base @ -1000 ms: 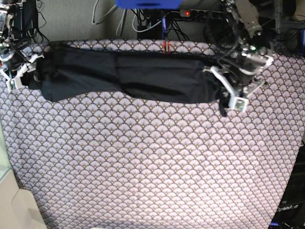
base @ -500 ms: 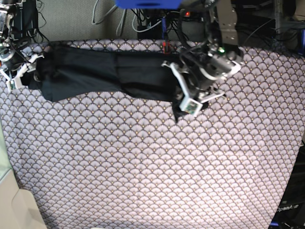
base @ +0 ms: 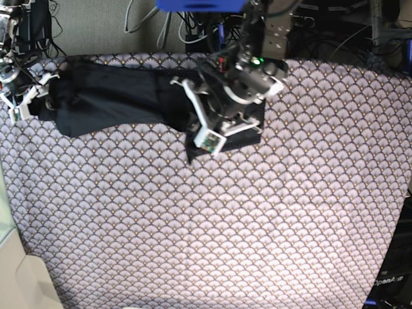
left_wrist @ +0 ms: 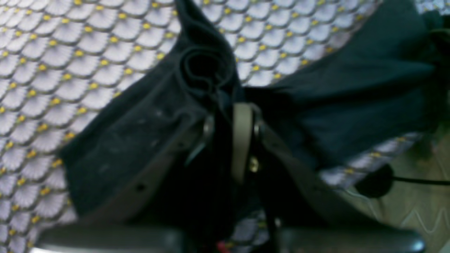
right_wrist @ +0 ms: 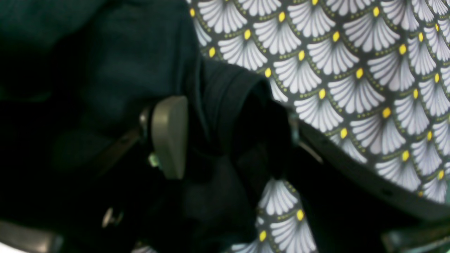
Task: Fold the T-shirt properly
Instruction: 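Fold the held strip end with the left gripper toward the right gripper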
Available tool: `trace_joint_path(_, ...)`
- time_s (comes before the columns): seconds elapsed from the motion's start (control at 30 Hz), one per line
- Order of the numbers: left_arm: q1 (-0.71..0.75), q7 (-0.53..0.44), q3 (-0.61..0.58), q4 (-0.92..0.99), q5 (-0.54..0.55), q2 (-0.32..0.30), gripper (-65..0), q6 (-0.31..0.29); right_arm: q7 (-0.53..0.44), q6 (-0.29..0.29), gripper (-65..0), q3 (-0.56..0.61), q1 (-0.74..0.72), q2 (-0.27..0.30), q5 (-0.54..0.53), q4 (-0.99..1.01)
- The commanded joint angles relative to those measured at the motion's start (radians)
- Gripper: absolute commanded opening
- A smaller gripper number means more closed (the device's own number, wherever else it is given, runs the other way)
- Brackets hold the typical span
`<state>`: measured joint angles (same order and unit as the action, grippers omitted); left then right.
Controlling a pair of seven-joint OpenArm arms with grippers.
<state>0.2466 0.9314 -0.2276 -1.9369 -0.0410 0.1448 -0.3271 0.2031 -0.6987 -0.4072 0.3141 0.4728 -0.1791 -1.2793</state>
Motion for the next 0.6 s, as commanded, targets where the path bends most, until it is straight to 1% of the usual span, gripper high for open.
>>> trace_joint_path(0.0,-0.003,-0.024,-0.031,-0.009,0.011,0.011,-65.0,0.015,0.003,0.001,-28.9,-0.005,0.000,0.014,0.030,-0.012)
trace_joint_path(0.13,-0.005,-0.024,-0.115,0.032,0.016,-0.018,-65.0,0.089,0.002,0.001,-28.9,-0.005,0.000,0.004,0.051,-0.013)
trace_joint_path(0.27,-0.003,-0.031,-0.158,0.041,0.019,-0.037,-65.0,0.181,0.002,0.001,-28.9,-0.005,-0.008,0.004,0.051,-0.013)
trace_joint_path(0.37,-0.003,-0.035,-0.177,0.041,0.019,-0.038,-65.0,0.250,0.002,0.001,-28.9,-0.005,-0.013,0.004,0.051,-0.013)
trace_joint_path(0.57,-0.005,-0.036,-0.178,0.069,0.020,-0.029,-65.0,0.316,0.002,0.001,-28.9,-0.005,-0.014,0.002,0.051,-0.013)
